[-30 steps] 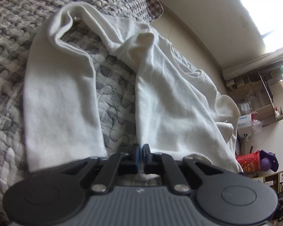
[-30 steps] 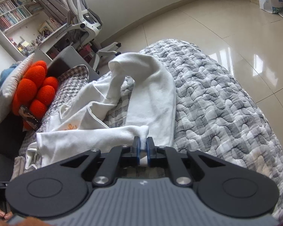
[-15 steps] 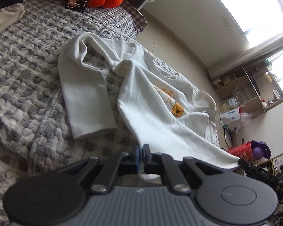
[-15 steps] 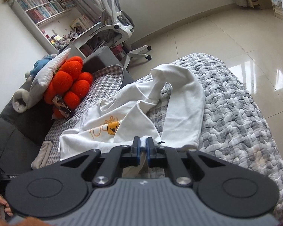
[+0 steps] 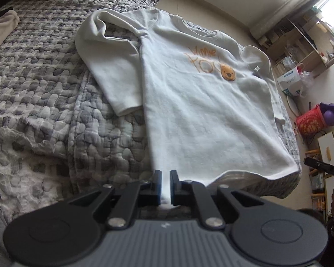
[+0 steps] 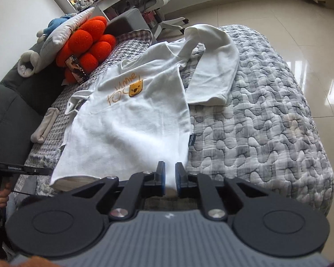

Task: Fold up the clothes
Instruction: 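Open both grippers and release the shirt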

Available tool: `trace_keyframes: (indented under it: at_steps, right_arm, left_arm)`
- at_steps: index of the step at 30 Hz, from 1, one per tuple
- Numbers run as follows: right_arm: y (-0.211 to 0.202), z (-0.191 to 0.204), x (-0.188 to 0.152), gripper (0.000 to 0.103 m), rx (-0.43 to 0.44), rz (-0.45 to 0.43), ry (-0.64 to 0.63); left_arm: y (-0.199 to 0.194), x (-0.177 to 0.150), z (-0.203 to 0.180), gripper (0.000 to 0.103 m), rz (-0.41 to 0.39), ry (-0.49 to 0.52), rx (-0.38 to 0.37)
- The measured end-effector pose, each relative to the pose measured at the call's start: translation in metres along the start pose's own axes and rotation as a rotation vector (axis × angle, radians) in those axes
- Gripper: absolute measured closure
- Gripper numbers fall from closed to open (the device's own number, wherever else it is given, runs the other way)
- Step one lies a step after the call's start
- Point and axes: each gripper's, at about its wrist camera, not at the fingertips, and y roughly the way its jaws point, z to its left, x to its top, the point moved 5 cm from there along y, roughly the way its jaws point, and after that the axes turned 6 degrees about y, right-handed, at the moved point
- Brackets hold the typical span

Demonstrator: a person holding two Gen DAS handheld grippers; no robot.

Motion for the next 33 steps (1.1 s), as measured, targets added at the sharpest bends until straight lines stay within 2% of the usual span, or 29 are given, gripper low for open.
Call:
trace_keyframes:
  at_steps: [1,2,3,4,15,23,33]
  right_arm:
    - [0.001,-0.002,0.0,0.086,-0.006,0.001,-0.001]
    - [0.003,-0.003,0.002,0.079,-0.009,0.001,0.002]
    - [0.004,-0.004,0.004,0.065,-0.01,-0.004,0.009]
    - [0.005,-0.005,0.007,0.06,-0.014,-0.013,0.013]
    - [0.04,0.007,0.041,0.059,-0.042,-0.005,-0.018]
    - [0.069,0.019,0.088,0.059,-0.059,-0.019,-0.045]
    - [0.106,0.019,0.159,0.057,-0.083,-0.069,-0.073]
  left_arm:
    - [-0.001,0.002,0.001,0.064,-0.011,0.005,0.005]
    - [-0.001,0.005,0.002,0.059,-0.023,0.009,0.01]
    - [-0.002,0.008,0.003,0.058,-0.038,0.016,0.018]
    - [-0.001,0.012,0.004,0.058,-0.045,0.022,0.026]
    - [0.016,0.057,0.006,0.058,-0.081,0.064,0.07]
    - [0.025,0.117,0.015,0.057,-0.119,0.101,0.133]
    - [0.053,0.204,0.024,0.05,-0.149,0.164,0.189]
